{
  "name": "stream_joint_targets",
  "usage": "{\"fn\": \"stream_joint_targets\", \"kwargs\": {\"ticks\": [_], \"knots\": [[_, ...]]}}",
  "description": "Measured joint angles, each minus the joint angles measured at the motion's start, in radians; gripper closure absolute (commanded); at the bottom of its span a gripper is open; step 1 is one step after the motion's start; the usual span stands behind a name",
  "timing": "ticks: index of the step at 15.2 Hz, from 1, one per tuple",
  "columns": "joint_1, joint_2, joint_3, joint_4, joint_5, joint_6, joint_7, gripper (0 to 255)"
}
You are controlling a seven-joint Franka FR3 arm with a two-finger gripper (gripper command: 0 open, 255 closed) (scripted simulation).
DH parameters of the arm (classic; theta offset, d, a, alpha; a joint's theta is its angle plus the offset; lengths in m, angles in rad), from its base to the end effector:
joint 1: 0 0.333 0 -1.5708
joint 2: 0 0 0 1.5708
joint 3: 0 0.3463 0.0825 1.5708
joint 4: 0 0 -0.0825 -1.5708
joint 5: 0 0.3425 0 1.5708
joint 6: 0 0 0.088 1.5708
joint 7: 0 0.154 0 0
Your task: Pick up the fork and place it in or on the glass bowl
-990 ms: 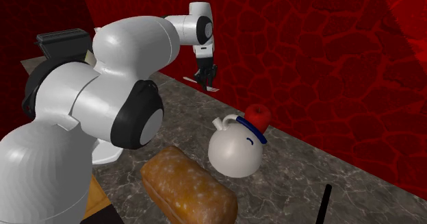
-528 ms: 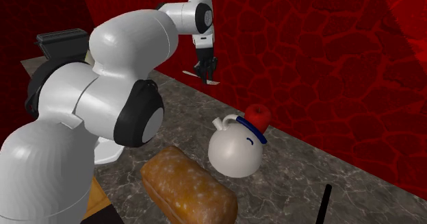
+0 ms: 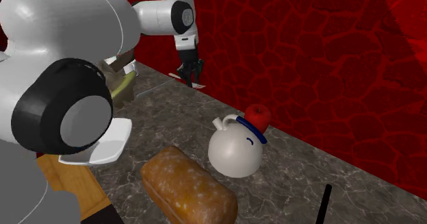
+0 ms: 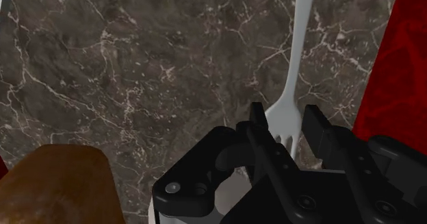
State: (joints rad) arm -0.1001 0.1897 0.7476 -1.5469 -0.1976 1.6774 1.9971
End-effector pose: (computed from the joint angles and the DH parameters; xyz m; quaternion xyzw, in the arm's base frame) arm 0.4886 0.2924 0.5492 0.7846 -0.6191 0.0318 0.0123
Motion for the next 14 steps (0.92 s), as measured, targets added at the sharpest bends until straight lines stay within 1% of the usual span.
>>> {"fn": "stream_joint_targets", "kwargs": {"ticks": [2, 5, 6, 9, 11, 14], "knots": [[-0.030, -0.103, 0.008, -0.104, 0.069, 0.029, -0.019, 255], [-0.047, -0.252, 0.003, -0.239, 0.170, 0.056, -0.054, 255], [-0.044, -0.301, -0.001, -0.281, 0.204, 0.062, -0.063, 255], [-0.026, -0.432, -0.025, -0.379, 0.288, 0.059, -0.094, 255], [-0.001, -0.530, -0.050, -0.457, 0.346, 0.054, -0.117, 255], [0.045, -0.649, -0.075, -0.538, 0.410, 0.030, -0.124, 255]]}}
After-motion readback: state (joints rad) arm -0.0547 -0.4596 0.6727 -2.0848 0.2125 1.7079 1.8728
